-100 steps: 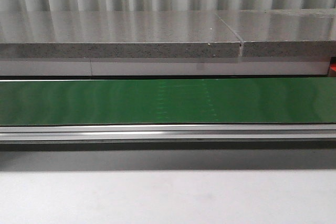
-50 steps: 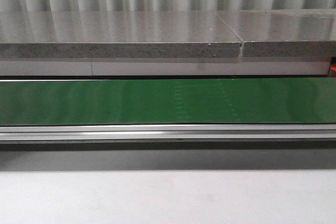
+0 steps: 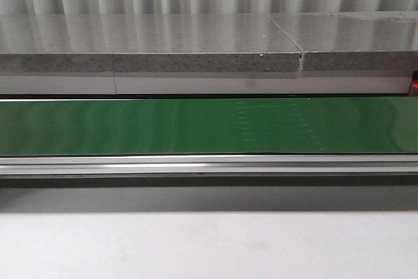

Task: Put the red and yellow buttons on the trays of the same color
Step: 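Lower the red button onto the green belt and open the left gripper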

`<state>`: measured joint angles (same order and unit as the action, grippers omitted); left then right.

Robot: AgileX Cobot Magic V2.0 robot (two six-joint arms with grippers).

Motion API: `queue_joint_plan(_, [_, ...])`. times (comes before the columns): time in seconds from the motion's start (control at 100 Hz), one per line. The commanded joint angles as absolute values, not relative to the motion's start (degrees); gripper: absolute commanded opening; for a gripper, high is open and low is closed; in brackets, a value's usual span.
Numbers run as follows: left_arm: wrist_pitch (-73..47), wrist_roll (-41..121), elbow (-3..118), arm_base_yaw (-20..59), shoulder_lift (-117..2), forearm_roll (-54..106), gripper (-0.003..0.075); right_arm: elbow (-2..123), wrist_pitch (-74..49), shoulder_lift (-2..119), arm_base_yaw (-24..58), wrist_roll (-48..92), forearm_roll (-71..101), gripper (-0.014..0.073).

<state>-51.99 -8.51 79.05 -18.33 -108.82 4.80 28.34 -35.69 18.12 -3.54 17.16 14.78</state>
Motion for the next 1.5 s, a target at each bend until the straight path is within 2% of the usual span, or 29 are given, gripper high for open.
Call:
queue_joint_plan(0.0, [-51.7, -7.8, 80.8, -18.3, -103.9, 5.6, 0.0198, 29.8, -32.0, 18.5, -3.4, 17.5, 15.1, -0.0069])
queue_joint_plan(0.55, [-54.4, -4.2, 75.5, -15.7, -86.9, 6.2, 0.0198, 29.8, -32.0, 18.5, -3.4, 17.5, 15.1, -0.0069])
queue_joint_plan(0.96, [-53.6, -3.5, 72.4, -9.1, -87.3, 8.2, 0.0198, 29.8, -32.1, 18.5, -3.4, 17.5, 15.1, -0.0069])
queue_joint_plan(1.34, [-54.1, -3.0, 72.4, -8.8, -89.6, 8.8, 0.0204, 29.8, -32.1, 18.5, -3.4, 17.5, 15.1, -0.0069])
queue_joint_plan(1.41, [-54.1, -2.3, 72.4, -8.8, -89.7, 8.9, 0.0244, 29.8, -32.2, 18.5, -3.4, 17.5, 15.1, -0.0069])
queue_joint_plan(1.49, [-53.6, -2.3, 72.4, -8.8, -89.7, 9.2, 0.0359, 29.8, -32.2, 18.5, -3.4, 17.5, 15.1, -0.0069])
